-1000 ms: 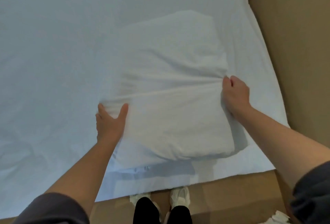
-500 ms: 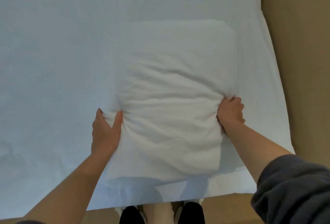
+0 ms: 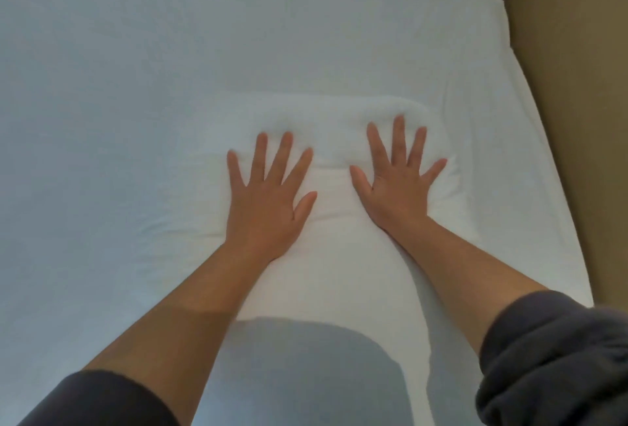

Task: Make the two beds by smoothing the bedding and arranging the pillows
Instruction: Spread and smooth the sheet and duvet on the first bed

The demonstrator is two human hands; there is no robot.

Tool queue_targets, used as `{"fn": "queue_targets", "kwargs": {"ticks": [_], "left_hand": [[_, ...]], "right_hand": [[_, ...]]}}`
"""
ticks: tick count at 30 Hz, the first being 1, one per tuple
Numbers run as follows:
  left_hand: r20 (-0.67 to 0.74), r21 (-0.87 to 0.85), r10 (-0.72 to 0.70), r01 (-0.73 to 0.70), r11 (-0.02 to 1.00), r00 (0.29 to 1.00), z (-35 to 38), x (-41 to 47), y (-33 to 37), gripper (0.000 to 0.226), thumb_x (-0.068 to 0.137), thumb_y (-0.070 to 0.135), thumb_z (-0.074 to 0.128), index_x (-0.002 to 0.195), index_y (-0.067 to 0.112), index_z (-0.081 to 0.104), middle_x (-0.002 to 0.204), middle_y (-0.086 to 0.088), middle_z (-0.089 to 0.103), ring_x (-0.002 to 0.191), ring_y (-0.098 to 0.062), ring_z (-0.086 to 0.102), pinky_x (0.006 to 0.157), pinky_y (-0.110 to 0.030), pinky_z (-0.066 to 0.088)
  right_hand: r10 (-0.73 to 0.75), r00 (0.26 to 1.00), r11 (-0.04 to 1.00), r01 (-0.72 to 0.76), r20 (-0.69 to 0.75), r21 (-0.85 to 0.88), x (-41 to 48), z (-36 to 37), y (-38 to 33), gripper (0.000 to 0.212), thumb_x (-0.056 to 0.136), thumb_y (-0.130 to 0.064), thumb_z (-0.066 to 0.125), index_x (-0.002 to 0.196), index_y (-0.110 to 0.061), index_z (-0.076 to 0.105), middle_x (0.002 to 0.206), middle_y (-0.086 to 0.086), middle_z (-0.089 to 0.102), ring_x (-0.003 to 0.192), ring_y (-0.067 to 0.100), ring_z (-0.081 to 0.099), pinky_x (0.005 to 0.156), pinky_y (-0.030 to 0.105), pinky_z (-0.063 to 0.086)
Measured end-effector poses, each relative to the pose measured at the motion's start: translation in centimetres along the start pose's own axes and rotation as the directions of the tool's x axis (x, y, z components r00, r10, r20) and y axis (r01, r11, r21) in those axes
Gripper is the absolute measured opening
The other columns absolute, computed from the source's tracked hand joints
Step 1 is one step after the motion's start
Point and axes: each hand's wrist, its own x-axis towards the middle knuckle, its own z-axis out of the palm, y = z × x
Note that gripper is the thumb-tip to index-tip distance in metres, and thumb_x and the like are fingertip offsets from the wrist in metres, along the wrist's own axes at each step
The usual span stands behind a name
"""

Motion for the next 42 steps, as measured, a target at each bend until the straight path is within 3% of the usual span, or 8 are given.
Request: {"fn": "queue_targets", "kwargs": {"ticks": [8, 13, 19, 24, 30, 34, 42], "left_hand": [[-0.048, 0.065, 0.045, -0.042, 0.997, 0.998, 5.7, 0.3, 4.3, 0.066, 0.097, 0.053, 0.028, 0.155, 0.025, 0.015, 0.163, -0.008, 0.0, 0.148, -0.038, -0.005, 0.11, -0.071, -0.001], [0.019, 0.028, 0.049, -0.05, 0.998, 0.999, 4.5, -2.0, 4.8, 0.067, 0.097, 0.054, 0.028, 0.155, 0.022, 0.02, 0.163, -0.009, 0.003, 0.149, -0.035, -0.004, 0.111, -0.069, 0.001], [0.109, -0.104, 0.13, -0.118, 0.988, 0.986, 2.1, -7.0, 6.4, 0.067, 0.096, 0.057, 0.023, 0.153, 0.022, 0.028, 0.162, -0.008, 0.013, 0.149, -0.033, 0.005, 0.114, -0.065, 0.008], [0.174, -0.094, 0.199, -0.184, 0.978, 0.965, 0.6, -11.6, 6.9, 0.073, 0.092, 0.064, 0.022, 0.153, 0.024, 0.029, 0.162, -0.008, 0.014, 0.149, -0.032, 0.008, 0.113, -0.065, 0.012], [0.132, -0.009, 0.133, -0.133, 0.991, 0.982, -0.5, -14.8, 4.1, 0.084, 0.079, 0.074, 0.035, 0.15, 0.029, 0.034, 0.162, -0.009, 0.015, 0.148, -0.036, 0.011, 0.109, -0.072, 0.004], [0.066, 0.047, 0.142, -0.145, 0.988, 0.988, 0.3, -16.2, 2.7, 0.082, 0.081, 0.074, 0.043, 0.15, 0.03, 0.034, 0.16, -0.013, 0.016, 0.147, -0.041, 0.009, 0.104, -0.077, 0.005], [0.067, 0.014, 0.125, -0.126, 0.992, 0.99, 8.3, -14.6, 3.8, 0.085, 0.077, 0.073, 0.048, 0.15, 0.035, 0.03, 0.161, -0.013, 0.009, 0.147, -0.043, 0.002, 0.1, -0.08, 0.002]], "right_hand": [[-0.008, 1.0, 1.0, 0.008, -0.012, -0.008, 0.8, 6.1, 4.3, 0.072, 0.09, -0.063, 0.017, 0.154, -0.037, -0.006, 0.163, 0.004, -0.013, 0.148, 0.037, -0.014, 0.106, 0.076, 0.002], [-0.021, 1.0, 0.999, 0.022, 0.021, -0.028, -0.8, 4.3, 3.6, 0.073, 0.091, -0.063, 0.016, 0.154, -0.034, -0.007, 0.163, 0.004, -0.014, 0.148, 0.036, -0.015, 0.108, 0.074, 0.002], [-0.105, 0.979, 0.993, 0.113, 0.174, -0.034, -7.0, 0.6, 2.6, 0.071, 0.092, -0.064, 0.013, 0.153, -0.037, -0.009, 0.161, 0.001, -0.023, 0.147, 0.031, -0.021, 0.113, 0.067, -0.002], [-0.239, 0.944, 0.961, 0.263, 0.226, -0.082, -14.7, -0.6, 3.2, 0.07, 0.092, -0.067, 0.012, 0.155, -0.038, 0.006, 0.164, 0.001, -0.008, 0.149, 0.033, -0.01, 0.111, 0.07, 0.0], [-0.094, 0.966, 0.981, 0.131, 0.241, -0.141, -17.3, -0.7, 5.2, 0.074, 0.088, -0.071, 0.016, 0.153, -0.04, 0.001, 0.164, 0.003, -0.012, 0.148, 0.038, -0.014, 0.106, 0.076, 0.002], [-0.08, 0.965, 0.985, 0.115, 0.25, -0.129, -17.5, 0.9, 4.7, 0.077, 0.087, -0.07, 0.022, 0.153, -0.039, 0.001, 0.163, 0.005, -0.012, 0.148, 0.04, -0.011, 0.104, 0.078, 0.007], [-0.092, 0.984, 0.988, 0.11, 0.152, -0.111, -15.5, 8.9, 6.5, 0.077, 0.086, -0.06, 0.035, 0.154, -0.034, 0.009, 0.163, 0.015, 0.003, 0.147, 0.045, 0.001, 0.103, 0.077, 0.015]]}}
